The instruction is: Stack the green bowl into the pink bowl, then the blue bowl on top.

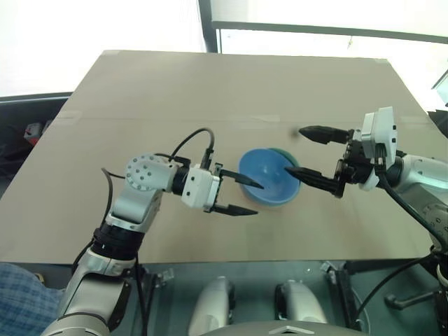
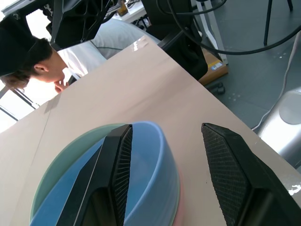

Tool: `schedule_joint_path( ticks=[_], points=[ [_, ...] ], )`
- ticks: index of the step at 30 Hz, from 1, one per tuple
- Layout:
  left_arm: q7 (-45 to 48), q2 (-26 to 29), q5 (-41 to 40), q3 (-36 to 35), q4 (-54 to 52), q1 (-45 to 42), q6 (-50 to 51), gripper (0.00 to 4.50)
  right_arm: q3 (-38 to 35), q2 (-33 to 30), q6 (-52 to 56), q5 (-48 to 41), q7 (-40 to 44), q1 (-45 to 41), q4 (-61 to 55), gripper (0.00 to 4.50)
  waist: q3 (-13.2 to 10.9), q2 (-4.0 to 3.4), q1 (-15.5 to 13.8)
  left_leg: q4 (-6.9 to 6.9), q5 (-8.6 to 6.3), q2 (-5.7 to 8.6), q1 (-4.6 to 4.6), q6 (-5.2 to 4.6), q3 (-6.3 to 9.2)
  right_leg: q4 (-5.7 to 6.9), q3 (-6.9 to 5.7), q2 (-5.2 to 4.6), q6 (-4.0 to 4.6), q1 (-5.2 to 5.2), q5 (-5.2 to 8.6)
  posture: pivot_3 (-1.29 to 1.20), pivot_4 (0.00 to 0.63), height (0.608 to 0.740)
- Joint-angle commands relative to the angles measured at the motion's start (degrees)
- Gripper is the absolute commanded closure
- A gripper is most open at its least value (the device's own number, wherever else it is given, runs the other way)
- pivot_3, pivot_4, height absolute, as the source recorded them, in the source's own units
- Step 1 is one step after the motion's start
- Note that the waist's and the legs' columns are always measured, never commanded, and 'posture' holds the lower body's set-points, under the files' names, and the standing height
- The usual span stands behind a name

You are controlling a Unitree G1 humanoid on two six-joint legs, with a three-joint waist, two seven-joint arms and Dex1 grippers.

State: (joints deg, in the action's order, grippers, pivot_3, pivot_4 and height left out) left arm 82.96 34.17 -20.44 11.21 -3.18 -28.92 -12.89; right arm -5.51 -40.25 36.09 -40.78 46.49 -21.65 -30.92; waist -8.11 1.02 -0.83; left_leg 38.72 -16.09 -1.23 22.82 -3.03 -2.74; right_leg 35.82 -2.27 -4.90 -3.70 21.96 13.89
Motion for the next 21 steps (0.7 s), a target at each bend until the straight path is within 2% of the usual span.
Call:
schedule_joint_path(
  ticks=[1,7,14,21],
  points=[
    [-3.8,0.6,-2.8,-3.5,-1.1,1.4,4.0,2.03,-1.7,-0.6,-0.7,-0.8,-0.2,0.4,-2.0,0.0,0.0,0.0,0.0,0.0,0.0,0.0,0.0,0.0,0.0,0.0,0.0,0.0,0.0,0.0,0.0,0.0,0.15,0.74],
    [-13.6,3.8,-11.5,-12.8,-6.1,11.1,20.4,2.03,-3.2,-2.3,-2.4,0.7,1.8,5.9,-1.0,0.0,0.0,0.0,0.2,-0.06,0.0,-0.08,-0.01,0.0,0.03,0.01,-0.01,0.0,0.0,0.0,0.0,0.0,0.15,0.74],
    [-24.4,9.2,-15.4,-23.5,-8.4,21.0,35.8,2.03,-7.3,-5.2,-7.5,3.8,6.1,14.1,5.2,0.0,0.0,0.01,-0.1,-0.01,-0.02,-0.04,-0.1,-0.02,0.07,-0.04,-0.03,-0.08,0.0,-0.11,0.0,0.0,0.15,0.74],
    [-27.6,8.8,-13.2,-26.6,-11.2,28.1,34.9,2.03,-11.2,-6.8,-11.6,4.5,11.7,19.1,11.8,0.0,0.0,-0.01,-0.1,-0.04,-0.01,-0.05,-0.18,0.01,0.03,-0.03,0.0,-0.08,0.01,-0.13,0.01,0.0,0.15,0.74]
  ],
)
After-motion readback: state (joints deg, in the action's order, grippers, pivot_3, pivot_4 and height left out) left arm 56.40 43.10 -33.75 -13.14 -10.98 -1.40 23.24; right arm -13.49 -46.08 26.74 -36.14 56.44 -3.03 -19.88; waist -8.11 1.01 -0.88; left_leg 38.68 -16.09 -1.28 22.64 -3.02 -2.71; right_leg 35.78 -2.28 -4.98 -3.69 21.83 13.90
